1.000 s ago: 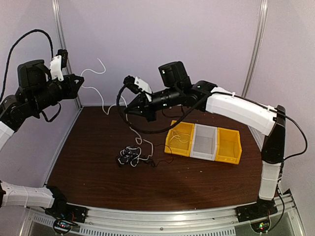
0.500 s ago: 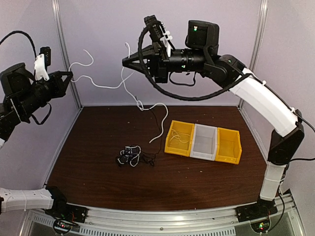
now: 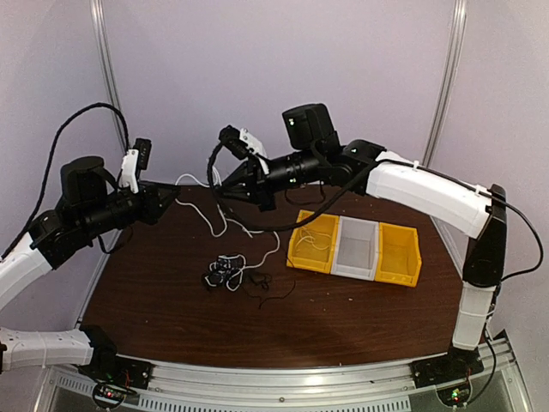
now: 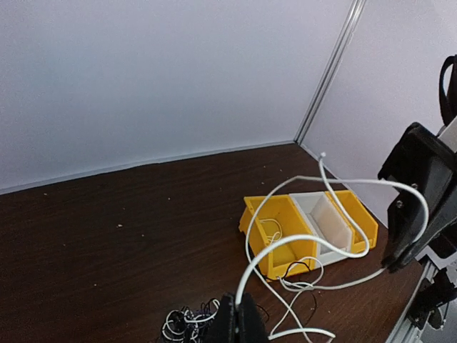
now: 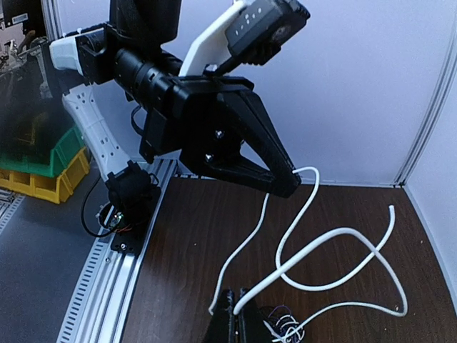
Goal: Untangle the cables
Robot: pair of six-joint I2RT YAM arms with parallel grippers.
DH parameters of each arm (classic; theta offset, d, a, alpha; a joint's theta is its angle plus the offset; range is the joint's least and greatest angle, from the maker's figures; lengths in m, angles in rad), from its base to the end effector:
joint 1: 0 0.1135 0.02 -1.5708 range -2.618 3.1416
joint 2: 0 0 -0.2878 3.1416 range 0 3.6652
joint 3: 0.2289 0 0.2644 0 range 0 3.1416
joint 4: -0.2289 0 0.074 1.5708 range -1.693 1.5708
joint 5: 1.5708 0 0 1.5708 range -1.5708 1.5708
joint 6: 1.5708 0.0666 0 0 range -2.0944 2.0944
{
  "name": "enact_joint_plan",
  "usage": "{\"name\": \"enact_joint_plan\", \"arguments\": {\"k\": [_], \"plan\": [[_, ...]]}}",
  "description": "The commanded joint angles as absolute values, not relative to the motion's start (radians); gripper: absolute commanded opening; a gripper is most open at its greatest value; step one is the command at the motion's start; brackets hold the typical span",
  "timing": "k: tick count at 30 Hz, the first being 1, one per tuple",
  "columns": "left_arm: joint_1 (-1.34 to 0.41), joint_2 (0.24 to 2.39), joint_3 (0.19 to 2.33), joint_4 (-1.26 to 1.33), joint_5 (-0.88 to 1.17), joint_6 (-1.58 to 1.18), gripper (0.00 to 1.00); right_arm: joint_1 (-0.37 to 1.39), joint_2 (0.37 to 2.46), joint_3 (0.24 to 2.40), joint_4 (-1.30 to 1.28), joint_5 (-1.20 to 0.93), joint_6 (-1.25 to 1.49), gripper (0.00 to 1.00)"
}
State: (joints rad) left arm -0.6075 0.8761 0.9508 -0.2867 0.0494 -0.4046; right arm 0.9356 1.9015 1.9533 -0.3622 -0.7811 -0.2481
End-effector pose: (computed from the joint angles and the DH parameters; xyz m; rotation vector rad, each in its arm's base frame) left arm 0.1832 -0.1314 0.3841 0.2239 1.8354 -0.7637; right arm 0.2488 0.4166 0.4219 -1.5187 1.2464 1.1919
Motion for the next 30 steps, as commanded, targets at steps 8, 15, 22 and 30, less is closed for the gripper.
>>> {"name": "enact_joint_plan", "arguments": {"k": [8,15,22,30], "plan": [[-0.604,0.887,0.774,0.023,0.291,-0.506,0.0,0.936,1.881,1.819,-0.3,-0.783,-0.212,0.0],[-0.644,0.943,0.765,0.077,0.382,-0.488,0.03,0.936,1.924,1.849,-0.268,-0.811,-0.134,0.0],[-0.682,0.967,0.739,0.139,0.406,-0.466,0.07,0.936,1.928,1.842,-0.232,-0.816,-0.084,0.0],[-0.719,0.989,0.719,0.207,0.39,-0.428,0.21,0.936,1.916,1.818,-0.14,-0.871,0.054,0.0]]}}
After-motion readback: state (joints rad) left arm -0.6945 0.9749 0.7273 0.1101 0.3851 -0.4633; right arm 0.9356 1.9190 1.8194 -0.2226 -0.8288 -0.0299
